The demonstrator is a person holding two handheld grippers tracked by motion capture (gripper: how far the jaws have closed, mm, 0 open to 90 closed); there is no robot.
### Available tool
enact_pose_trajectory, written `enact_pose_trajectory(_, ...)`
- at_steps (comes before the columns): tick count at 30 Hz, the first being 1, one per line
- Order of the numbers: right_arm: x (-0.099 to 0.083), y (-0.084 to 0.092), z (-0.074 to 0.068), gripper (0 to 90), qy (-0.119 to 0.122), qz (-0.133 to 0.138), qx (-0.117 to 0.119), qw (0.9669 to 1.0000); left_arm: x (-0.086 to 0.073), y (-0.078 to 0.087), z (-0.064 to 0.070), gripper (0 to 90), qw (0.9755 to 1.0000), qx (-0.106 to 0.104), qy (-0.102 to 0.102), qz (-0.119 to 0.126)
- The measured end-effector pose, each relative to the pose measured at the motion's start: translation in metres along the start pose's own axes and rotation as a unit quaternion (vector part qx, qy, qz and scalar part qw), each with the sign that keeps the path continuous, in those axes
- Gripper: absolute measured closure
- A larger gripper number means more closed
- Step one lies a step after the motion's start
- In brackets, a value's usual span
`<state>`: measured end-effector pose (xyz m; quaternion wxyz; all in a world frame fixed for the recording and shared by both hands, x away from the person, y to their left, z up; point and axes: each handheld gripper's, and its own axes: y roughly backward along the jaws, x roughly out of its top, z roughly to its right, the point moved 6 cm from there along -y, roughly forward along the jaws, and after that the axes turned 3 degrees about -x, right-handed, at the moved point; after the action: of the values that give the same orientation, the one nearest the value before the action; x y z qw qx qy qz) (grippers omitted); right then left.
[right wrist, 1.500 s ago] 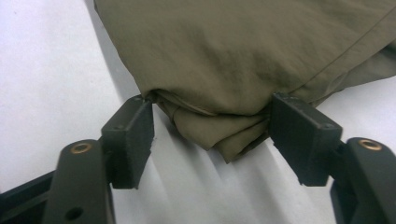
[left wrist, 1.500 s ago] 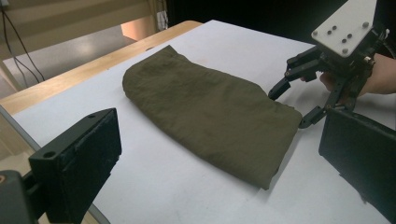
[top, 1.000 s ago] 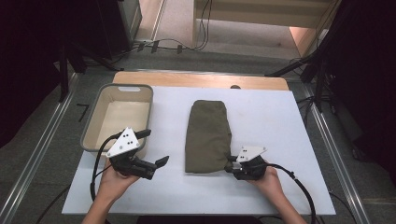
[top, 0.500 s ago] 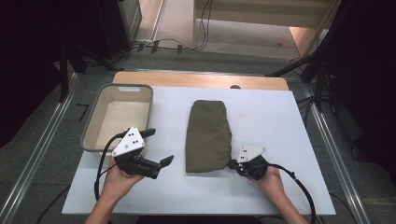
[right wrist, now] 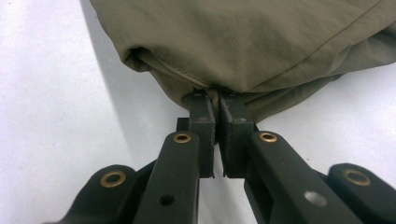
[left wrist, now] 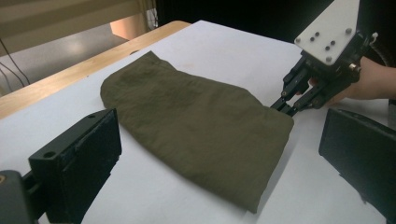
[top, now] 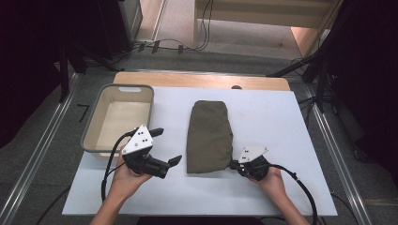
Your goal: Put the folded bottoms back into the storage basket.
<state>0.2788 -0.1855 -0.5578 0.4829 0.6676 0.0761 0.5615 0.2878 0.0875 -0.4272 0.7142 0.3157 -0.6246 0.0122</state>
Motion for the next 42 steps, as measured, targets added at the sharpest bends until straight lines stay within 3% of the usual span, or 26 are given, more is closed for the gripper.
enact_pose_trajectory(5,0.0,0.0,0.0,83.4,0.0,0.0,0.0,1.0,0.009,-0.012,0.002,0.0,1.0,0.003,-0.002,-0.004)
enact_pose_trajectory(9,0.0,0.0,0.0,83.3,-0.001,0.0,-0.003,1.0,0.014,-0.024,-0.002,0.0,0.9999,0.001,0.013,-0.007)
enact_pose_trajectory(15,0.0,0.0,0.0,83.3,-0.001,0.0,-0.001,1.0,0.02,-0.042,-0.007,0.0,0.9995,0.0,0.019,-0.026)
enact_pose_trajectory(19,0.0,0.0,0.001,82.9,-0.012,-0.005,0.011,0.9999,0.025,-0.053,-0.008,0.0,0.9993,-0.001,0.017,-0.033)
enact_pose_trajectory(30,-0.001,0.0,0.002,82.0,-0.013,-0.005,0.015,0.9998,0.03,-0.072,-0.012,0.0,0.9987,0.001,0.021,-0.047)
enact_pose_trajectory(34,0.0,0.0,-0.001,83.0,-0.001,-0.007,0.003,1.0,0.032,-0.078,-0.016,0.0,0.9985,0.003,0.027,-0.048)
enact_pose_trajectory(42,0.0,0.0,0.001,83.0,-0.004,-0.007,0.007,0.9999,0.035,-0.091,-0.028,0.0,0.9973,0.008,0.042,-0.06)
